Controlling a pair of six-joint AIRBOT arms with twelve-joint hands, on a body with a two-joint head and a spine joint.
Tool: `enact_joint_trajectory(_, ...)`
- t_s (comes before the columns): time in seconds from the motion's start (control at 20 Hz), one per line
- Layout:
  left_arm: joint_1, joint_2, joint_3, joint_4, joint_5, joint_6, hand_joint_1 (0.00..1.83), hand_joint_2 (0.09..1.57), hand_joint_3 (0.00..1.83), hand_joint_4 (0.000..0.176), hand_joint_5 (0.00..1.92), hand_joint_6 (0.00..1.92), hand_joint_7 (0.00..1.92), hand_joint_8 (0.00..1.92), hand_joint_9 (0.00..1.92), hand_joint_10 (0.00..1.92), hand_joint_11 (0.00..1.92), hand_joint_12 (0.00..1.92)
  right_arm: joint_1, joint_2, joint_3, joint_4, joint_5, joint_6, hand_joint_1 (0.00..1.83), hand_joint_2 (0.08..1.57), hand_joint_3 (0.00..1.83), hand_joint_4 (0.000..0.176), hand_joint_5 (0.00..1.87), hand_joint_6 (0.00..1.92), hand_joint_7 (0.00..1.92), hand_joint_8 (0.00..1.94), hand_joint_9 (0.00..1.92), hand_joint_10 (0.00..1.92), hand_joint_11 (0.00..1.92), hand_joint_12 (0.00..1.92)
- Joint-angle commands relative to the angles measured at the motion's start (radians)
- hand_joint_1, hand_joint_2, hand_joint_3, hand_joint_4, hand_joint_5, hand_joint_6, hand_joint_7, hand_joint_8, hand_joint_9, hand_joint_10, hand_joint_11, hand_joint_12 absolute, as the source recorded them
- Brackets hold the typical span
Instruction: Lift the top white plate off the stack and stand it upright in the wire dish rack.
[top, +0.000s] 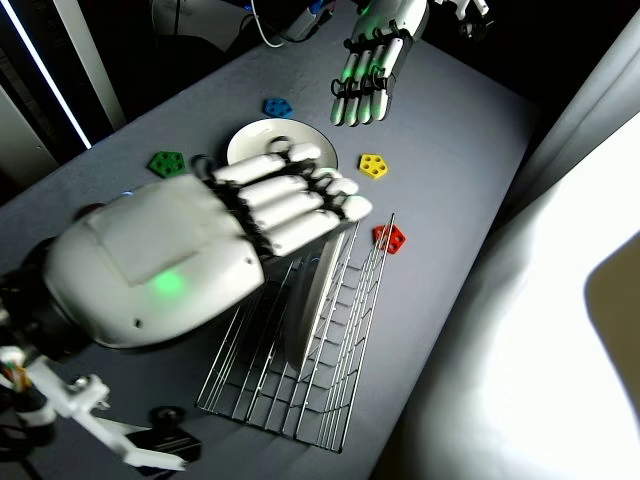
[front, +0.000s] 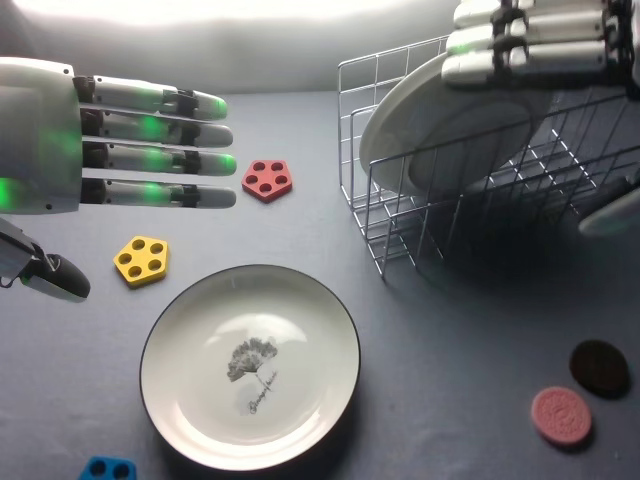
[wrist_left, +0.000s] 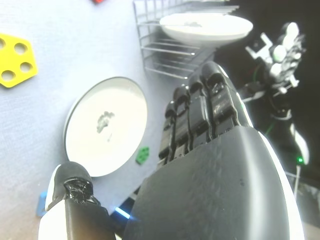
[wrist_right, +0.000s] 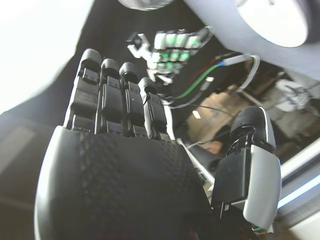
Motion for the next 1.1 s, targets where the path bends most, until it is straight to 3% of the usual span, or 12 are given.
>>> enact_joint_trajectory(0.0, -0.021, 0.014, 0.004, -0.094, -0.061, 0.015, 0.26, 0.96, 0.00, 0.000, 0.12, 0.01, 0.15, 0.01, 0.14, 0.01, 0.05, 0.39, 0.000, 0.023, -0.009, 0.095, 0.064, -0.005, 0.28, 0.96, 0.00, 0.036, 0.08, 0.00, 0.14, 0.00, 0.13, 0.01, 0.11, 0.04)
enact_joint_trajectory(0.45, -0.016, 0.016, 0.005, -0.123, -0.069, 0.028, 0.26, 0.95, 0.00, 0.000, 0.13, 0.01, 0.16, 0.01, 0.15, 0.01, 0.05, 0.39, -0.040, 0.100, -0.172, 0.098, -0.009, -0.094, 0.26, 0.97, 0.00, 0.023, 0.07, 0.01, 0.13, 0.00, 0.11, 0.00, 0.10, 0.04)
enact_joint_trajectory(0.6, -0.014, 0.017, 0.002, -0.123, -0.078, 0.029, 0.26, 0.96, 0.00, 0.000, 0.12, 0.00, 0.15, 0.00, 0.15, 0.01, 0.04, 0.40, -0.040, 0.112, -0.213, 0.083, -0.059, -0.159, 0.25, 0.97, 0.00, 0.032, 0.07, 0.00, 0.14, 0.01, 0.11, 0.00, 0.10, 0.04)
enact_joint_trajectory(0.7, -0.012, 0.017, 0.004, -0.123, -0.078, 0.029, 0.24, 0.96, 0.00, 0.000, 0.10, 0.00, 0.13, 0.00, 0.13, 0.00, 0.02, 0.39, -0.041, 0.112, -0.222, 0.078, -0.082, -0.159, 0.27, 0.96, 0.00, 0.029, 0.09, 0.01, 0.14, 0.00, 0.12, 0.00, 0.11, 0.04)
enact_joint_trajectory(0.85, -0.012, 0.018, 0.007, -0.123, -0.079, 0.031, 0.25, 0.96, 0.00, 0.000, 0.10, 0.00, 0.13, 0.00, 0.13, 0.00, 0.03, 0.39, -0.050, 0.119, -0.251, 0.047, -0.094, -0.159, 0.27, 0.96, 0.00, 0.043, 0.08, 0.00, 0.12, 0.00, 0.10, 0.00, 0.10, 0.04)
enact_joint_trajectory(1.05, -0.012, 0.018, 0.008, -0.123, -0.080, 0.031, 0.24, 0.97, 0.00, 0.000, 0.09, 0.00, 0.11, 0.00, 0.10, 0.00, 0.00, 0.38, -0.050, 0.134, -0.291, 0.018, -0.120, -0.159, 0.26, 0.96, 0.00, 0.049, 0.07, 0.00, 0.12, 0.00, 0.10, 0.00, 0.11, 0.05)
